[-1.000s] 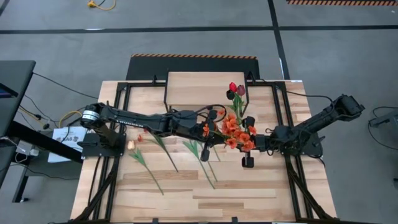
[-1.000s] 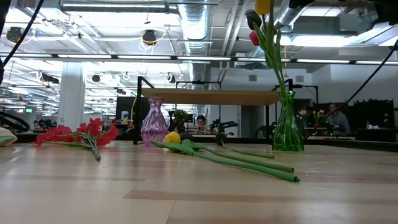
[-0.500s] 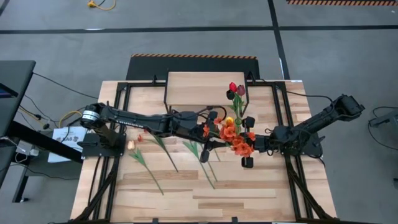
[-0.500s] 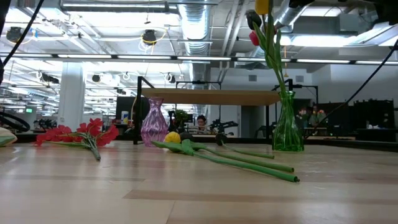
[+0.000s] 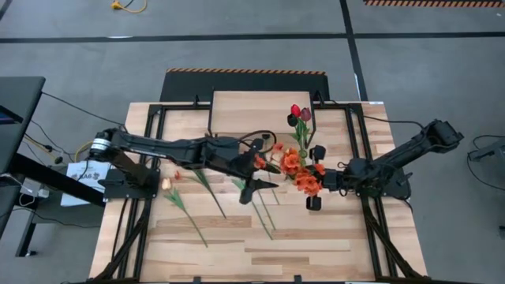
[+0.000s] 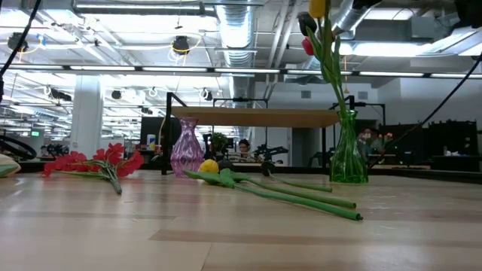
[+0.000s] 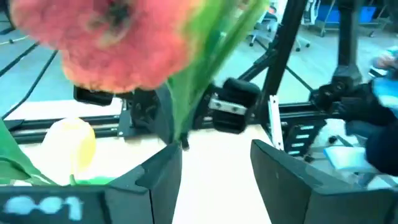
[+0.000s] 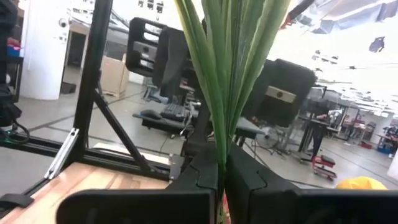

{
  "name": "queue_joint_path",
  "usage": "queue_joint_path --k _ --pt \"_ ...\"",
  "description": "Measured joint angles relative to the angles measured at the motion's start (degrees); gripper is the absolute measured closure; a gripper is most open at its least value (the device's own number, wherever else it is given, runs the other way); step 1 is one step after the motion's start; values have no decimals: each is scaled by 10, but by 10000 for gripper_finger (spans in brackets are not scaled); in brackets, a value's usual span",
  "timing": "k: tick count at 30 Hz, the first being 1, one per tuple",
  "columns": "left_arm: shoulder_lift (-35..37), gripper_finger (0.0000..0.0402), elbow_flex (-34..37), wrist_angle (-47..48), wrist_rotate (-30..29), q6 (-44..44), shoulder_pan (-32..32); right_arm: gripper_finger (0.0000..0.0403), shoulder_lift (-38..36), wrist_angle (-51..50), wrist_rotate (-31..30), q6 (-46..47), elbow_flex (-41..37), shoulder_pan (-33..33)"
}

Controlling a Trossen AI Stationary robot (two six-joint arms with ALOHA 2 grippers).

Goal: Pick and place flowers into a vace then onto a shelf
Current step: Put the right orange flowers into the green vase

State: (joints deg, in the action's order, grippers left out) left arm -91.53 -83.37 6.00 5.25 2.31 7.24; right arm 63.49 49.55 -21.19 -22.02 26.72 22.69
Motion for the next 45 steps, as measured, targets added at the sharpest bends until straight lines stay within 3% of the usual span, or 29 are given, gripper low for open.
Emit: queue_joint_path --k 8,12,18,23,30,37,45 --pt "46 221 39 4 -69 -18 32 403 -50 -12 -73 -34 -18 65" --pt "100 221 106 -60 -115 -17 40 403 -96 74 -87 -67 -71 104" --pt "188 221 221 -151 -117 -12 40 403 -191 99 -182 -124 -124 143" --pt "236 221 315 -242 -120 -13 40 403 -214 96 -225 -129 -142 110" --pt "261 221 410 -361 -120 -14 40 403 -212 97 -224 -83 -159 14" --pt "261 221 437 -373 -116 -11 44 403 -212 88 -192 -20 -170 -56" --pt "261 221 442 -374 -117 -13 45 403 -211 44 -191 21 -171 -83"
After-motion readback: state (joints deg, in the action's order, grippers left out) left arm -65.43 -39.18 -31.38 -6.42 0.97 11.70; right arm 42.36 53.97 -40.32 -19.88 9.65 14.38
